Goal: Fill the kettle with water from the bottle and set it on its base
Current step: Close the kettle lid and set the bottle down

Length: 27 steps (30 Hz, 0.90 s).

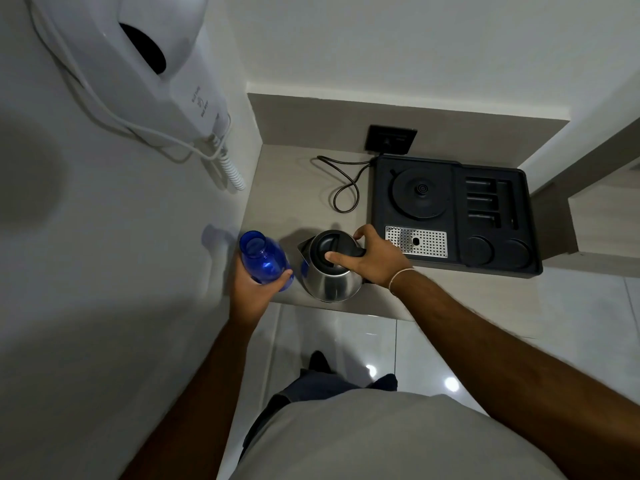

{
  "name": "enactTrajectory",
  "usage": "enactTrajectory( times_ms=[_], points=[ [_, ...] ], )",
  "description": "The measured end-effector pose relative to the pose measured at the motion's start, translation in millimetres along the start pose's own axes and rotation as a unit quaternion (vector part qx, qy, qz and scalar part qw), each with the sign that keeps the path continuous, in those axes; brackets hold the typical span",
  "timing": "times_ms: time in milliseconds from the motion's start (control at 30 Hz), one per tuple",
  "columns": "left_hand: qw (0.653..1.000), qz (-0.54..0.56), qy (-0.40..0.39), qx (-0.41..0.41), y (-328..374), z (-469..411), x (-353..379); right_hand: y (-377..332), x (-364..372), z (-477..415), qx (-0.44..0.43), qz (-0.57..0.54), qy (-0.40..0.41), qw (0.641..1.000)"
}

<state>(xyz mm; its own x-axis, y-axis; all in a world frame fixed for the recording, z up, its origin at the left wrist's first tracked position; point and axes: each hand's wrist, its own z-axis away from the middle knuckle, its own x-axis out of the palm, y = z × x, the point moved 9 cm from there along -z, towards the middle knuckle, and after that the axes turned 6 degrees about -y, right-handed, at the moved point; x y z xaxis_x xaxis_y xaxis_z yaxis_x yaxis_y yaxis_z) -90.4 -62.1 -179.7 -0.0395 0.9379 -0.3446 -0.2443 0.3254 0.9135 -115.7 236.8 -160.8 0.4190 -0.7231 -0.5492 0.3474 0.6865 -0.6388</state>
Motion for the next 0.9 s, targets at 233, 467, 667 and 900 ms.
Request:
enactTrajectory(
  times_ms=[233,467,667,900],
  points=[
    [0.988,-0.149,-0.018,0.036,-4,3,-8,-1,-1,3,0.005,-0.01,0.005,1.0],
    [0.96,-0.279,-0.019,-0.002,-38,24,-15,-5,-3,8,0.007,-0.015,0.004,1.0],
    [0.994,-0.058,0.089,-0.035,-31,33,-37,-7,-6,11,0.018,-0.014,0.015,1.0],
    [0.969,0.129,0.209,-0.018,12,49,-79,-8,-7,12,0.01,-0.024,0.011,1.0]
  ],
)
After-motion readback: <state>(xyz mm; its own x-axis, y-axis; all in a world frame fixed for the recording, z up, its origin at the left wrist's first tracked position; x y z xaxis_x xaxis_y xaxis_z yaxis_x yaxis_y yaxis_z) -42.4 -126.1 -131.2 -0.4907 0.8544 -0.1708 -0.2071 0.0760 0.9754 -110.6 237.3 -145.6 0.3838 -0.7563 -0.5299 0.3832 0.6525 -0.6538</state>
